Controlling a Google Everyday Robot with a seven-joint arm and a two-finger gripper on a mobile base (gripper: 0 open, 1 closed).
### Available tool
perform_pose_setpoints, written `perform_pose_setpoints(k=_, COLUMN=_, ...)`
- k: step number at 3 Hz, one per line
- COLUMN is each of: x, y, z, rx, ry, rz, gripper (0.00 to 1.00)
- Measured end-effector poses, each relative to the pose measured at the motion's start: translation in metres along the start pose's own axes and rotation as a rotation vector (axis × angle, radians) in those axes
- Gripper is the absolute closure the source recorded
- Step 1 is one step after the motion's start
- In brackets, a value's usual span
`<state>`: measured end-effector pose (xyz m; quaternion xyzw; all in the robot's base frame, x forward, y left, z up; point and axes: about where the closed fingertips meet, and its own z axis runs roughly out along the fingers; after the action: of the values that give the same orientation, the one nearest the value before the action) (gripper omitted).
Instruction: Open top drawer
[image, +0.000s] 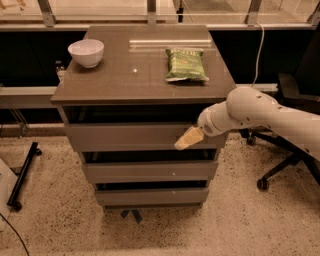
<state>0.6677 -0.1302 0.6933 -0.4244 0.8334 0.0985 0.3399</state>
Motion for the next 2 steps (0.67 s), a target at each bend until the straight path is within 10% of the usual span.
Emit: perform_pose_setpoints(k=2, x=0.0132, y=0.0009, z=-0.0001, rx=-0.001, ry=0.096, rz=-0.036, gripper=0.41)
